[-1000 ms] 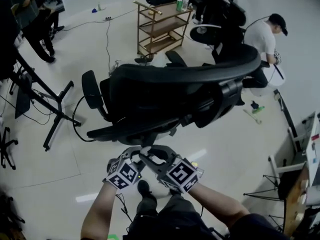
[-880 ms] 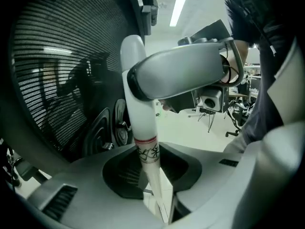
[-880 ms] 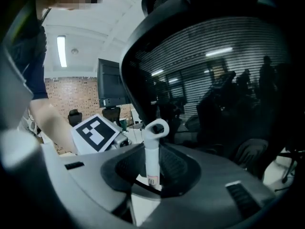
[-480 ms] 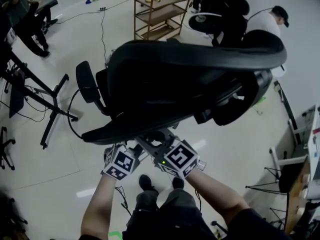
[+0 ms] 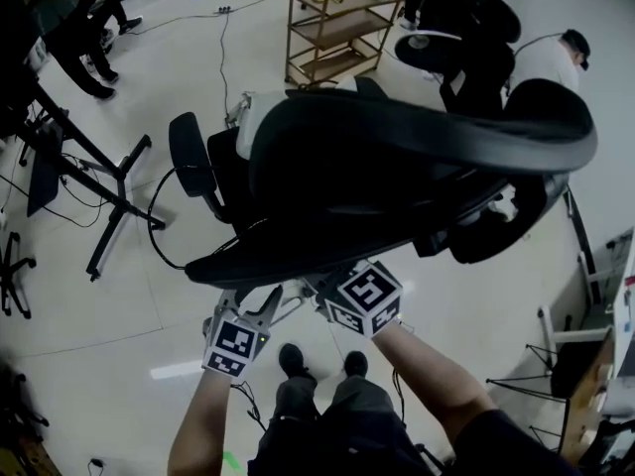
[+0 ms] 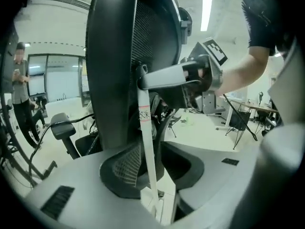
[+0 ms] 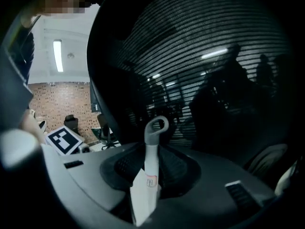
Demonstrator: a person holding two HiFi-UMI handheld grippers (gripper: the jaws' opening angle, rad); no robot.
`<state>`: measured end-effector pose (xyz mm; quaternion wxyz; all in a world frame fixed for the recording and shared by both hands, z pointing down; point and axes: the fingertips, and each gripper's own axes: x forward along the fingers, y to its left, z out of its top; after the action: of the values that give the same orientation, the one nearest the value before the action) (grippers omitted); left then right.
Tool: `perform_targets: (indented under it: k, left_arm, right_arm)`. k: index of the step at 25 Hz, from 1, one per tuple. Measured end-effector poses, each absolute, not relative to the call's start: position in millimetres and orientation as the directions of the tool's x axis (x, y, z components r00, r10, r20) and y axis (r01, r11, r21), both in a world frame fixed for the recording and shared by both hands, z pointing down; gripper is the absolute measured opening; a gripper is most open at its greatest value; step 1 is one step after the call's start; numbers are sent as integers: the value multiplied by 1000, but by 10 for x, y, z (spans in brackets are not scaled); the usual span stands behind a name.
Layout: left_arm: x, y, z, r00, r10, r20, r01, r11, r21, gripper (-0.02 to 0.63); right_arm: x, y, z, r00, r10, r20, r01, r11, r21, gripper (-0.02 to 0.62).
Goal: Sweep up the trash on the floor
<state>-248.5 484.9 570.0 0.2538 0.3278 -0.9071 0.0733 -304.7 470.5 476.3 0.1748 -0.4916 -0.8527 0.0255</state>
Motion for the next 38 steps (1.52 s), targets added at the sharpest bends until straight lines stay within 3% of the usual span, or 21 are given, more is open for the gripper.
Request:
perform_targets:
  k: [5, 11, 22, 30, 38]
  left_arm:
    - [-2243, 4683, 5832, -612, -582, 535, -650, 756, 78, 127]
    - [-2269, 4458, 5895, -596, -595, 539, -659, 746, 95, 126]
    - [-2318, 4344, 5538, -624, -614, 483, -673, 737, 68, 126]
    - [-2288, 4125, 4615, -713, -619, 330, -656, 755, -1, 120]
    - [-2186, 3535, 4045, -739, -619, 266, -655, 753, -68, 120]
  right_arm:
    - [-3083, 4738, 4844, -421, 851, 315, 845, 494, -204, 119]
    - [-2990, 4613, 4915, -387, 844, 370, 846, 485, -223, 213]
    - [-2905, 4139, 4783, -437, 809, 393, 805, 547, -230, 213]
    - [-2724, 3794, 4445, -476, 824, 308, 807, 548, -218, 213]
    - [-2470, 3174, 4035, -499, 834, 235, 814, 544, -202, 213]
